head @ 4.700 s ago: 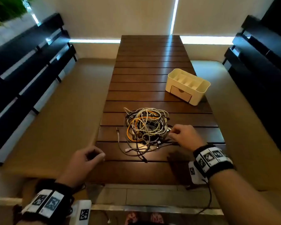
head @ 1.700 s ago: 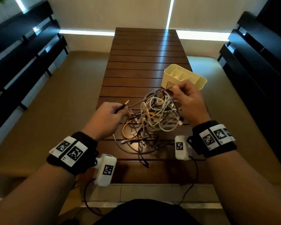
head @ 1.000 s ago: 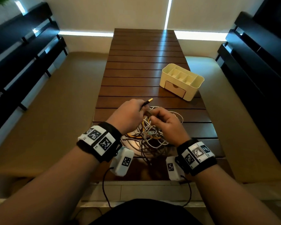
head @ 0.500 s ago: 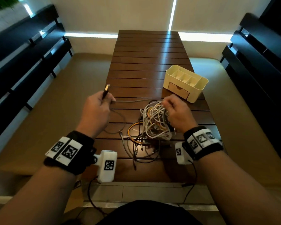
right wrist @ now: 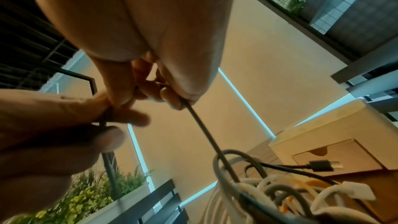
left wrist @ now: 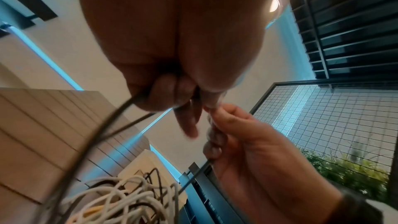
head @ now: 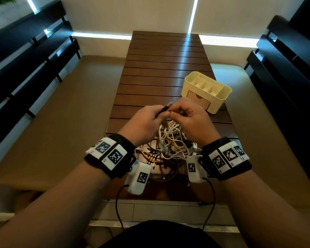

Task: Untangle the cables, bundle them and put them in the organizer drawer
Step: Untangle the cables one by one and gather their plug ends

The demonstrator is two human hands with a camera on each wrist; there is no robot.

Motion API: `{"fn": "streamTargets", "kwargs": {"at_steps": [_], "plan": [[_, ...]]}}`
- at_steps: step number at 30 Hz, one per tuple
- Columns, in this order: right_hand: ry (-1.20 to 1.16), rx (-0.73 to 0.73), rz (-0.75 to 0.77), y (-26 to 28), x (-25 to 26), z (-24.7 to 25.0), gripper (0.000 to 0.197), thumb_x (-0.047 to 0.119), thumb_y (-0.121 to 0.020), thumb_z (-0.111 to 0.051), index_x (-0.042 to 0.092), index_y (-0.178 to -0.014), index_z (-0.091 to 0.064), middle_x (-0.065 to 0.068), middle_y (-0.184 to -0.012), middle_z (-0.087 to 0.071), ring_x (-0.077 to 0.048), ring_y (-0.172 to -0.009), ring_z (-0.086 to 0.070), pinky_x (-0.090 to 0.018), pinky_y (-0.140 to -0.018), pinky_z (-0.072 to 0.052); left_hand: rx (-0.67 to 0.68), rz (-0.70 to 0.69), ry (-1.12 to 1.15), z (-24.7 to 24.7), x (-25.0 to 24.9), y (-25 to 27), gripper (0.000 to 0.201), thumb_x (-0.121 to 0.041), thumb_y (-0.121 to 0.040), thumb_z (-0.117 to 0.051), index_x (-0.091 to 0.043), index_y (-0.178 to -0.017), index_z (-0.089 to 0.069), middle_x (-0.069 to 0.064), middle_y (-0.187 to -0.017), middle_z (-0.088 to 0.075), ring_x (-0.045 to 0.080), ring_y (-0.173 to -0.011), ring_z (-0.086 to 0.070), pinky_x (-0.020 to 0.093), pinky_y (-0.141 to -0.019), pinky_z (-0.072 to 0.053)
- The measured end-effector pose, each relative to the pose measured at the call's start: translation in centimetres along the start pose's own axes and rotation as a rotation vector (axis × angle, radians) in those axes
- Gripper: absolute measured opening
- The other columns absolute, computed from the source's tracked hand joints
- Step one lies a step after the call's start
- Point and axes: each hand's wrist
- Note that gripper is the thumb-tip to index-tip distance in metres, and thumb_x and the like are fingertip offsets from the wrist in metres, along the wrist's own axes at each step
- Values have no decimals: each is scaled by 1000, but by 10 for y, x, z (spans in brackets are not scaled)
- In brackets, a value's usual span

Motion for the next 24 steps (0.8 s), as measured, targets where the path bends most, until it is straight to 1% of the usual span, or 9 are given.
{"fn": "streamTargets", "kwargs": {"at_steps": [2,5,8,11,14,17,19,22,24], "plan": [[8,5,-48,5,-3,4,7,15,-94,-66,21,-98,-68,-1,-96,-64,-19,-88,-63,-33,-78,-55,34,0,-108,1,-4,-5,28,-29,-104,-49,-22,-81,-63,-8,-64,-55,1,-50,-47,23,-50,-35],[-53,155,-266,22,-12,-6,9,23,-102,-51,29,-107,-57,-3,-98,-63,-18,-88,-61,-43,-82,-54,-43,-41,-208,4,-9,-10,31,-26,-105,-46,-25,-76,-57,-9,-62,-51,1,-48,-45,17,-48,-31],[-43,223,-371,36,-27,-22,14,29,-106,-42,23,-109,-54,-9,-95,-61,-22,-86,-59,-46,-82,-53,-231,-117,-52,13,-9,-13,32,-29,-104,-46,-27,-73,-56,-9,-62,-49,5,-51,-41,29,-53,-32],[33,141,-391,34,-36,-21,21,33,-106,-41,19,-102,-57,-13,-86,-59,-24,-74,-54,-48,-69,-49,-381,-137,231,28,-6,-9,31,-36,-102,-45,-26,-76,-59,-9,-60,-45,13,-52,-38,32,-52,-32],[-22,5,-395,13,-31,-3,23,41,-104,-42,29,-93,-59,-2,-80,-53,-22,-70,-50,-42,-67,-44,-430,-29,311,37,4,0,33,-32,-105,-43,-23,-78,-59,-6,-61,-43,11,-49,-35,27,-46,-30],[-124,-144,-302,-15,-8,23,23,49,-94,-46,41,-87,-66,5,-73,-48,-14,-68,-46,-35,-66,-41,-238,262,64,39,30,8,35,-26,-106,-44,-20,-78,-62,-3,-66,-57,12,-56,-46,27,-51,-34],[-119,-144,-231,-22,5,29,28,45,-98,-44,38,-87,-69,11,-72,-48,-7,-69,-44,-27,-69,-36,-148,369,-33,38,46,14,33,-26,-105,-46,-19,-81,-67,-1,-74,-65,16,-65,-52,30,-57,-37],[109,23,-220,-15,11,17,23,31,-105,-43,29,-98,-65,22,-86,-56,5,-82,-51,-23,-73,-37,-292,291,-28,39,48,17,24,-30,-104,-49,-21,-96,-69,3,-88,-68,19,-78,-58,34,-69,-46],[170,133,-217,-8,10,3,18,27,-105,-44,25,-104,-62,17,-97,-57,4,-88,-53,-22,-73,-39,-349,162,28,36,36,18,22,-30,-105,-48,-24,-109,-68,0,-90,-66,12,-78,-55,25,-68,-44]]}}
Point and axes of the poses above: each hand's wrist, its own y-axis away from the middle knuckle, its own z-axis out of the back of the hand, x = y × z
